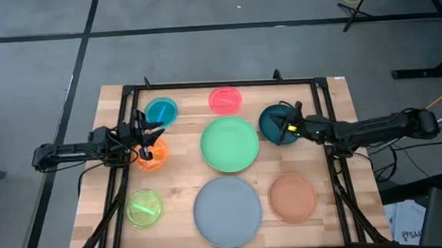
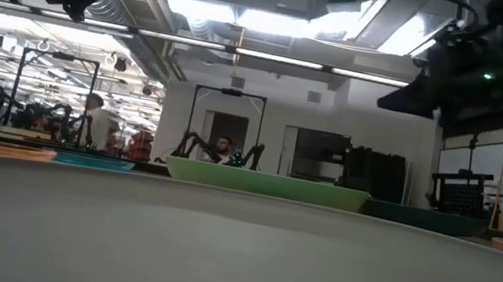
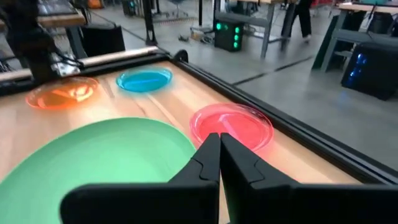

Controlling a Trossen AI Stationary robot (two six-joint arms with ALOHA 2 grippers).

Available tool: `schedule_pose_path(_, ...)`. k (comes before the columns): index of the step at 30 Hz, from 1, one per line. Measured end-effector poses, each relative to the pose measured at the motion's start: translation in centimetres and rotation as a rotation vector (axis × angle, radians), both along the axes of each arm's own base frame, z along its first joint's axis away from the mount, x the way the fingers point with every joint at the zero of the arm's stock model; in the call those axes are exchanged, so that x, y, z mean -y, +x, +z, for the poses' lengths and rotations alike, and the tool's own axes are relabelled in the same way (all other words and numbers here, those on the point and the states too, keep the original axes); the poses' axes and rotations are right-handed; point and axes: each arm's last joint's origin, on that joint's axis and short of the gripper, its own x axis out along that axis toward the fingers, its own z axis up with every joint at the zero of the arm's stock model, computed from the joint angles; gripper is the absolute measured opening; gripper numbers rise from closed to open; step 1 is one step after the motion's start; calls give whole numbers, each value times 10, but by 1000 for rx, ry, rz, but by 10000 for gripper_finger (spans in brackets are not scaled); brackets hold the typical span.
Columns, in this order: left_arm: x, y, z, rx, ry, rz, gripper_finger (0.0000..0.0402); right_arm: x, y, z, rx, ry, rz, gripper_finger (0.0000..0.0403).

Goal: Stack plastic plates
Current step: Stack the green plate on top of the gray plate

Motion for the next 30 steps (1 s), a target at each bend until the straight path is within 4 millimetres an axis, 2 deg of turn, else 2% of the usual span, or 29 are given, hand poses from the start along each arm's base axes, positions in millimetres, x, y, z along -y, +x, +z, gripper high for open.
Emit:
schedule_pose_path(4, 0, 0, 0, 5, -15, -5, 103, 1, 19, 3, -83, 23, 1, 26)
schedule_pose_path(8, 0, -1, 3, 30, -4, -2, 103, 11, 38, 7, -163, 111, -25, 83)
schedule_pose_path(13, 0, -1, 3, 33, -17, -7, 103, 33, 60, 14, -308, 261, 21, 162)
schedule_pose_path(17, 0, -1, 2, 32, -26, -10, 103, 54, 76, 16, -391, 394, 47, 205)
schedule_pose_path(24, 0, -1, 2, 25, -29, -2, 103, 70, 95, 13, -442, 411, 23, 229)
schedule_pose_path(30, -1, -1, 1, 25, -41, 25, 103, 76, 102, -5, -483, 443, 47, 229)
